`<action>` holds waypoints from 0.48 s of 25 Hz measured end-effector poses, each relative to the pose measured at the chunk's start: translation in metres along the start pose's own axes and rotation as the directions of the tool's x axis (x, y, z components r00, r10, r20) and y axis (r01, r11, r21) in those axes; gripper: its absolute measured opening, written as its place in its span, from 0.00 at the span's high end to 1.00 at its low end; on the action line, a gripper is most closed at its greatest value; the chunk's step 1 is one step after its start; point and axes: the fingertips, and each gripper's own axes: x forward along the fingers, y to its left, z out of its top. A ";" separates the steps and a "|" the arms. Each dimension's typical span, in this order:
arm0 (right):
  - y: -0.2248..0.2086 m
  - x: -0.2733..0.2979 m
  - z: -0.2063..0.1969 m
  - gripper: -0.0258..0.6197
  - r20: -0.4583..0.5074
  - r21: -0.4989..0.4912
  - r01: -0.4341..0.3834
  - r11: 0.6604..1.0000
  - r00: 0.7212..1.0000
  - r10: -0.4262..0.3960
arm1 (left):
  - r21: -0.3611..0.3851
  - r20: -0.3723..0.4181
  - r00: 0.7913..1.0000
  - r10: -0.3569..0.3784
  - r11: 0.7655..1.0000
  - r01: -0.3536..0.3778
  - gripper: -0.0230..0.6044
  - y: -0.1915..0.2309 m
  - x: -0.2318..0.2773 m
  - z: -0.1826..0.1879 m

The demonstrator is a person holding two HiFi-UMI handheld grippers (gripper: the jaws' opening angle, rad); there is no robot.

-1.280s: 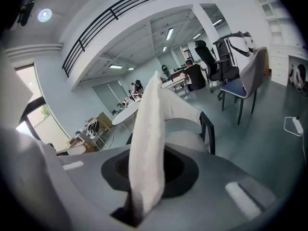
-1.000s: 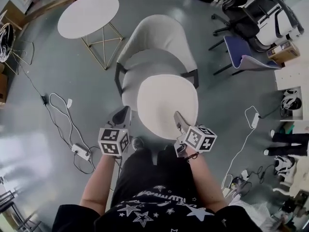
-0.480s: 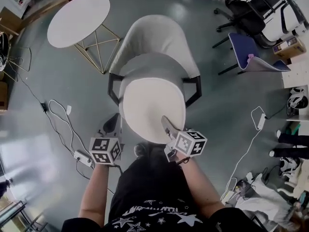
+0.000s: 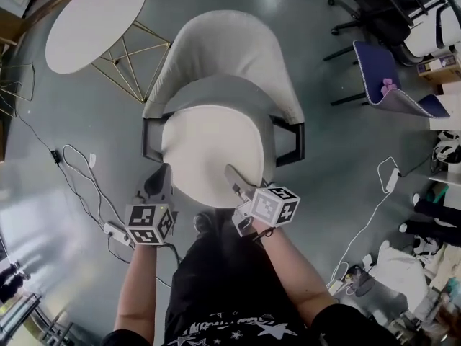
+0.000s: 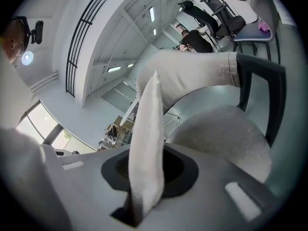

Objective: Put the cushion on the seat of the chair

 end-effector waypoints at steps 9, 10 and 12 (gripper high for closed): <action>-0.064 0.026 -0.001 0.87 -0.055 0.019 0.072 0.997 0.996 -0.071 | -0.021 -0.077 0.997 0.011 1.000 -0.013 0.95 0.011 0.058 -0.029; -0.071 0.027 -0.001 0.87 -0.059 0.024 0.082 0.996 0.995 -0.080 | -0.026 -0.087 0.996 0.013 1.000 -0.015 0.95 0.011 0.063 -0.032; -0.085 0.028 -0.002 0.87 -0.068 0.027 0.102 0.994 0.993 -0.100 | -0.031 -0.106 0.994 0.010 0.999 -0.014 0.95 0.010 0.072 -0.038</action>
